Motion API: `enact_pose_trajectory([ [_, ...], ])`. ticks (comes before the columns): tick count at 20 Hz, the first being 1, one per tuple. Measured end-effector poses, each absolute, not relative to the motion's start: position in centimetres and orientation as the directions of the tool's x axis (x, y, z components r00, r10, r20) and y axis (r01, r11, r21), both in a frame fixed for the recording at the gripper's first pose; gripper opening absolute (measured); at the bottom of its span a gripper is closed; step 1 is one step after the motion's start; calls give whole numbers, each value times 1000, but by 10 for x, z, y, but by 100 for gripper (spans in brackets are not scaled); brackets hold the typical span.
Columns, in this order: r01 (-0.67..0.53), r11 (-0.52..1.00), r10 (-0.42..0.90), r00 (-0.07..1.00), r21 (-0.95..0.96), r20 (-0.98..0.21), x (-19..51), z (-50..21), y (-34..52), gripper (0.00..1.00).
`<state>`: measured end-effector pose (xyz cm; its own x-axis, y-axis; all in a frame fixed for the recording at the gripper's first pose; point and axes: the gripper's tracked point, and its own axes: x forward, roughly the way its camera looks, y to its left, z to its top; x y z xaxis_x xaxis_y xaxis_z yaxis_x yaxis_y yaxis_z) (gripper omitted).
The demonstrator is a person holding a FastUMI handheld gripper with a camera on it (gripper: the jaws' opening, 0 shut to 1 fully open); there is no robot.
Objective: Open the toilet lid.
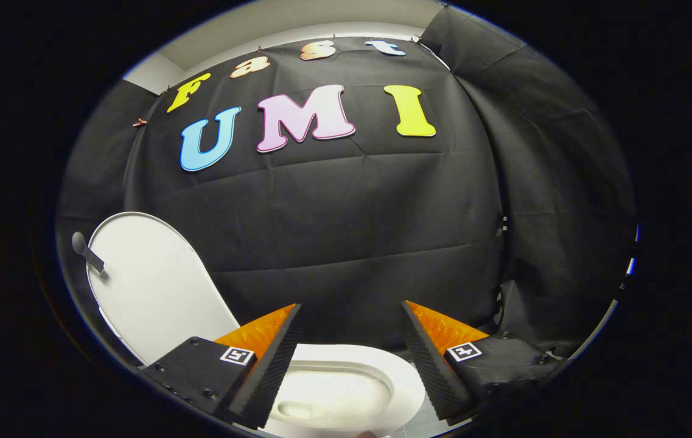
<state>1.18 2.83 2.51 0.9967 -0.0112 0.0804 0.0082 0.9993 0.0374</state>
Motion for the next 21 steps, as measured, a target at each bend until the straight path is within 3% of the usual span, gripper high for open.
enact_pose_trajectory([
  [21, -15, 1000, 14, 998, 5, 63, 11, 21, 32, 99],
])
